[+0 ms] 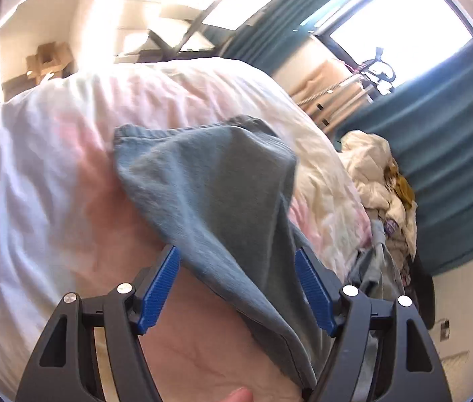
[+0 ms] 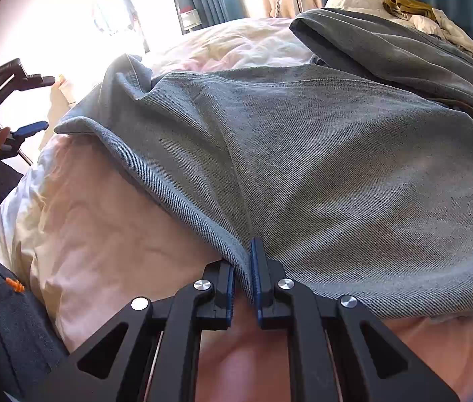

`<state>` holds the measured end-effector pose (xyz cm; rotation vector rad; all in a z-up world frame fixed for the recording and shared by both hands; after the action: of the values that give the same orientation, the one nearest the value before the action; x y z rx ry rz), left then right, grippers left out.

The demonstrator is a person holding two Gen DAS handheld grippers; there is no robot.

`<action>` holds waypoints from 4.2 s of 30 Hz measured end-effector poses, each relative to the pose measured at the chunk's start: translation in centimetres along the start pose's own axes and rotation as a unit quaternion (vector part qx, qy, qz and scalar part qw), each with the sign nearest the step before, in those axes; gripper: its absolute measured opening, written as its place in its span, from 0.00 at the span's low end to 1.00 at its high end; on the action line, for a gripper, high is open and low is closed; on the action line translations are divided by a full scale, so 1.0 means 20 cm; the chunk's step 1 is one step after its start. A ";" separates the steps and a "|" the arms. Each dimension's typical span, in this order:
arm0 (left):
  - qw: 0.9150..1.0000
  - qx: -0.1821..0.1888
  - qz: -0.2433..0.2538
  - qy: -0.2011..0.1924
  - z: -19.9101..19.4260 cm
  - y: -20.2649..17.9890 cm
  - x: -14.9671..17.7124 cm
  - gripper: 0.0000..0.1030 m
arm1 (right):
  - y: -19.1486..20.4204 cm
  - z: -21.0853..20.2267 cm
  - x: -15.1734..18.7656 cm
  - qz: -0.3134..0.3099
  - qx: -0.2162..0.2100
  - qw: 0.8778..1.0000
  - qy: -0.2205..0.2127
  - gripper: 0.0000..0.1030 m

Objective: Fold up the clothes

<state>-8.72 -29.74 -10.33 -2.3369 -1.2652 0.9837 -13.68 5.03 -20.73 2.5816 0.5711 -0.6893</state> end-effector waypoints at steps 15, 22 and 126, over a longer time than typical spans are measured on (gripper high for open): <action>0.997 0.028 -0.064 0.015 0.39 0.05 -0.17 0.47 | -0.03 -0.02 -0.03 0.015 -0.002 1.000 -0.003 0.09; 0.999 -0.034 0.030 -0.001 0.37 -0.02 -0.32 0.06 | -0.04 -0.05 -0.06 0.026 -0.015 0.999 -0.015 0.09; 0.921 0.051 0.382 0.048 0.49 -1.05 0.84 0.74 | -2.22 -1.14 0.39 0.476 0.231 0.822 -0.211 0.13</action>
<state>-22.06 -4.49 -12.82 -2.7876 -0.2111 1.0756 -20.31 54.98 -19.00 2.4997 -1.0906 -1.0239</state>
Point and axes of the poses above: each gripper's, at about its wrist camera, not at the fingertips, and z roughly the way its jaws point, y to its left, x to its underside, the point moved 10 cm from there along z, roughly the way its jaws point, and after that the axes turned 5 degrees about z, right-handed, at the moved point
